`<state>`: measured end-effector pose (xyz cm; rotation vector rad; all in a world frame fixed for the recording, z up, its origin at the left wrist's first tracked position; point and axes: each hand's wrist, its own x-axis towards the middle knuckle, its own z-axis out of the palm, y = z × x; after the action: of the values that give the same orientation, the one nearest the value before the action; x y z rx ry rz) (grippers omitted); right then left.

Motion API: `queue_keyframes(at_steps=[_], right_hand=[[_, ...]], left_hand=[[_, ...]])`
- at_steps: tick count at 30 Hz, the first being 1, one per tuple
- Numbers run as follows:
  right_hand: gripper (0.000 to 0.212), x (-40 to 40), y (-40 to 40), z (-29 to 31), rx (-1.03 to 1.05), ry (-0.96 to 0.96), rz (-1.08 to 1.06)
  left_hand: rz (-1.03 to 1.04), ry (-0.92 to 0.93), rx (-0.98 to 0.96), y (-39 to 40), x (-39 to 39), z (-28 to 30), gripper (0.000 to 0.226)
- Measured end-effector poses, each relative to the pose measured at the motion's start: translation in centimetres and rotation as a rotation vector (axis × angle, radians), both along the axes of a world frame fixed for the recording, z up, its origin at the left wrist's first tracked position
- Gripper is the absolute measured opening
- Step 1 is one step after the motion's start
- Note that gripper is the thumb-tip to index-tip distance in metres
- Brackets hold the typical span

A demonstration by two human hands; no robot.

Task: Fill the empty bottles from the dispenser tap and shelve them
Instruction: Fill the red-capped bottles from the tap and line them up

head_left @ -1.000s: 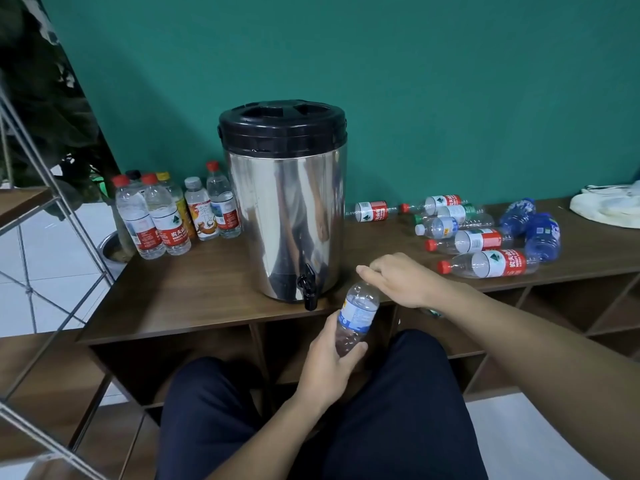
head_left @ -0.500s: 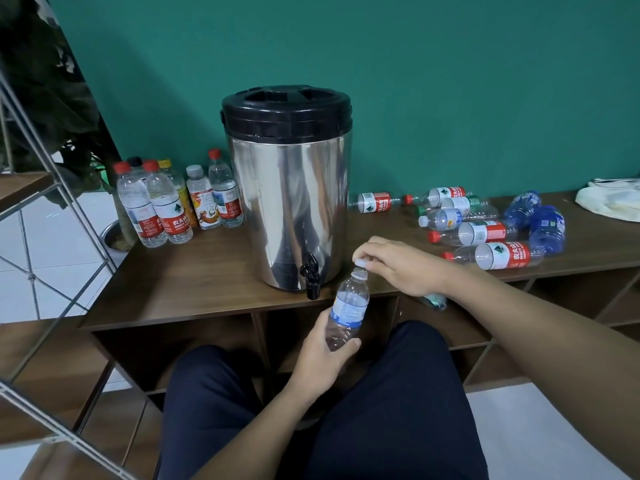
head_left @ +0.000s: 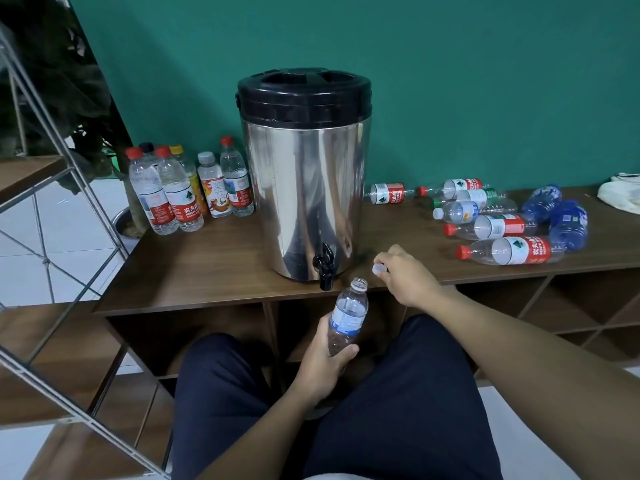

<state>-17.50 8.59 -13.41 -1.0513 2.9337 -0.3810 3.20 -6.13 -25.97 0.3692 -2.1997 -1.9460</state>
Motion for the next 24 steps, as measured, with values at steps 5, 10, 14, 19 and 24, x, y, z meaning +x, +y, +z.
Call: queue_keyframes(at_steps=[5,10,14,19,24], right_hand=[[0.039,1.3,-0.3,1.3,-0.151,0.004,-0.042],[0.027,5.6,-2.5,5.3,-0.604,-0.056,0.013],[0.049,9.6,-4.2,8.2,-0.722,-0.197,0.114],[0.045,11.2,-5.5,8.8,-0.624,-0.166,0.202],[0.036,10.9,-5.6,8.7,-0.608,-0.189,0.189]], left_hand=[[0.014,-0.003,0.001,-0.2,0.2,-0.8,0.071],[0.031,-0.033,0.023,-1.4,1.1,-0.9,0.068],[0.014,-0.04,0.032,-2.0,1.9,-0.6,0.064],[0.076,-0.002,-0.011,-2.1,2.0,-0.2,0.064],[0.095,0.024,-0.004,-1.8,2.1,0.0,0.069]])
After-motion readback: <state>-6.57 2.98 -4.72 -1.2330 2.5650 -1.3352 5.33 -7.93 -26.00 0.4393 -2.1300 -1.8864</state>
